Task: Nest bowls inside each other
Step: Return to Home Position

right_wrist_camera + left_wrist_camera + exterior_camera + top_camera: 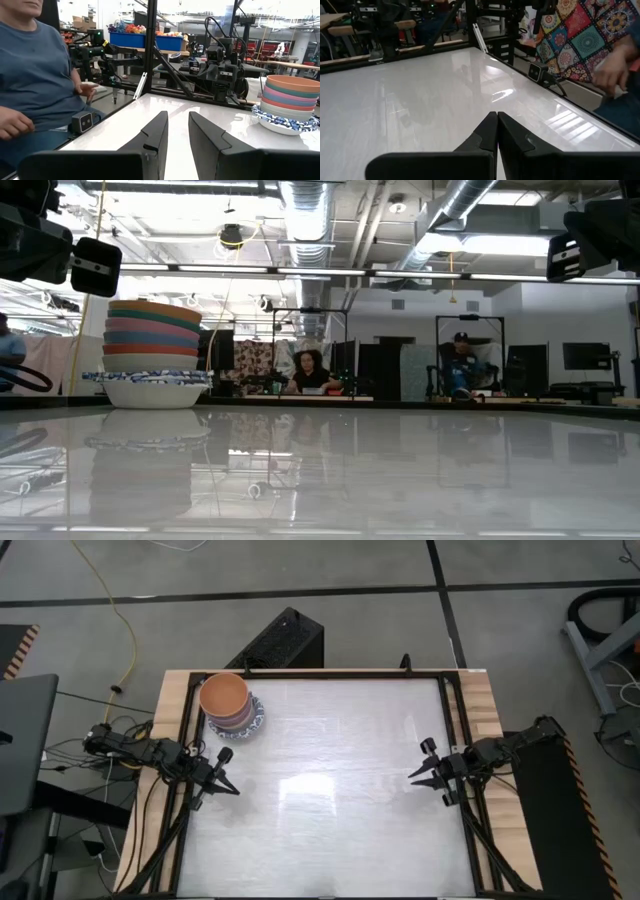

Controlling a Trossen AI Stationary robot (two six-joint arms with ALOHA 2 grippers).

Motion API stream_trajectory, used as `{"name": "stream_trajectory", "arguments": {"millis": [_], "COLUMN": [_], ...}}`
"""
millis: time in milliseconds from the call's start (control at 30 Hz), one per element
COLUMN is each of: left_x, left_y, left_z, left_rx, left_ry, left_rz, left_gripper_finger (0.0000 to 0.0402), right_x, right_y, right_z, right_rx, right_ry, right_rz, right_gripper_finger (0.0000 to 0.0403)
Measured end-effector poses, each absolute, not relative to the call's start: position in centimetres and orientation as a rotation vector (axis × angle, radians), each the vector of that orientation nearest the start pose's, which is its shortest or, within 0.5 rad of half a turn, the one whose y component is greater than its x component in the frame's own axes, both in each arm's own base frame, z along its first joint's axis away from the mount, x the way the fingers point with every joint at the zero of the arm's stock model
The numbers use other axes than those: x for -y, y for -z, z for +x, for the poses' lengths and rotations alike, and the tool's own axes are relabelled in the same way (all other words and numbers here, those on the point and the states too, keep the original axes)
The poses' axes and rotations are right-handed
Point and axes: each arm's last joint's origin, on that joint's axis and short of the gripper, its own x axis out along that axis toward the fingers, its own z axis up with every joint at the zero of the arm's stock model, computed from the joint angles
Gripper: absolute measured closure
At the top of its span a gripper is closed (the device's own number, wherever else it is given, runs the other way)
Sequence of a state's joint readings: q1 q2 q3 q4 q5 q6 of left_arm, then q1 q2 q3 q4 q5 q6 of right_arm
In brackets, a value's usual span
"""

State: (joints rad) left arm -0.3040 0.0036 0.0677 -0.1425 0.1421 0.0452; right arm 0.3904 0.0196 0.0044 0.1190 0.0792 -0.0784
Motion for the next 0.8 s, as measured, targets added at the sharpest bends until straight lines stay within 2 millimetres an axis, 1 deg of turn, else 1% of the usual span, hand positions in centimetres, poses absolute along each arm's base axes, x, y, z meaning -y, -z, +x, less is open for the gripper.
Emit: {"name": "stream_trajectory", "arguments": {"millis": [800], "left_x": [3.17], "left_y": [-17.23], "left_z": [8.73], "left_rx": [-0.07], "left_ry": [0.448], "left_rz": [0.048], "left_gripper_finger": [0.0401], "right_x": [-3.52], "right_y": [-17.5], "right_z": [9.15], "right_rx": [0.114], "right_ry": [-0.307], "right_rz": [-0.053], "right_gripper_finger": [0.0306]}}
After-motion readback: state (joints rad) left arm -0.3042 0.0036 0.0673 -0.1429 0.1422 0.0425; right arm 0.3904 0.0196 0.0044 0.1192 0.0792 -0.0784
